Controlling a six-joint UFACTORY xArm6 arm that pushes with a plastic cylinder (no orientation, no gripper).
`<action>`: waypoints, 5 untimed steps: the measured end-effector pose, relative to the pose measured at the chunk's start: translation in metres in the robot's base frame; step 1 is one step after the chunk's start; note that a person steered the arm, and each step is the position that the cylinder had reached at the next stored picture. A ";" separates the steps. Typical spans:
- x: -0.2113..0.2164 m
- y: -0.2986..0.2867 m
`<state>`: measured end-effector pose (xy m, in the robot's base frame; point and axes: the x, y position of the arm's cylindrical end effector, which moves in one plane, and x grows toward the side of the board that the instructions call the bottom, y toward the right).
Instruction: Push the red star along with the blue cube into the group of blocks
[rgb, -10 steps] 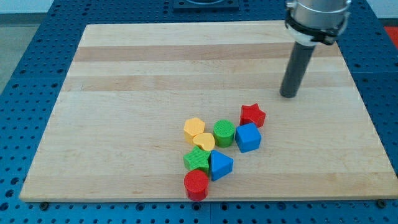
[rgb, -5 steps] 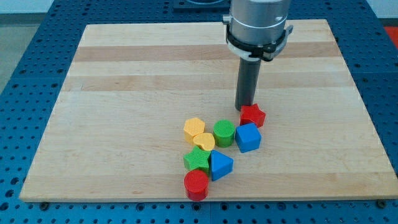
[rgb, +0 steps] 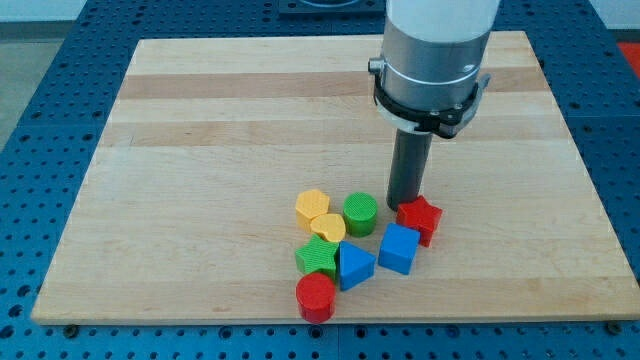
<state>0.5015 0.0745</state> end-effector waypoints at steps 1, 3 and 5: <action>0.001 0.000; -0.029 0.028; -0.022 0.071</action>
<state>0.4796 0.1451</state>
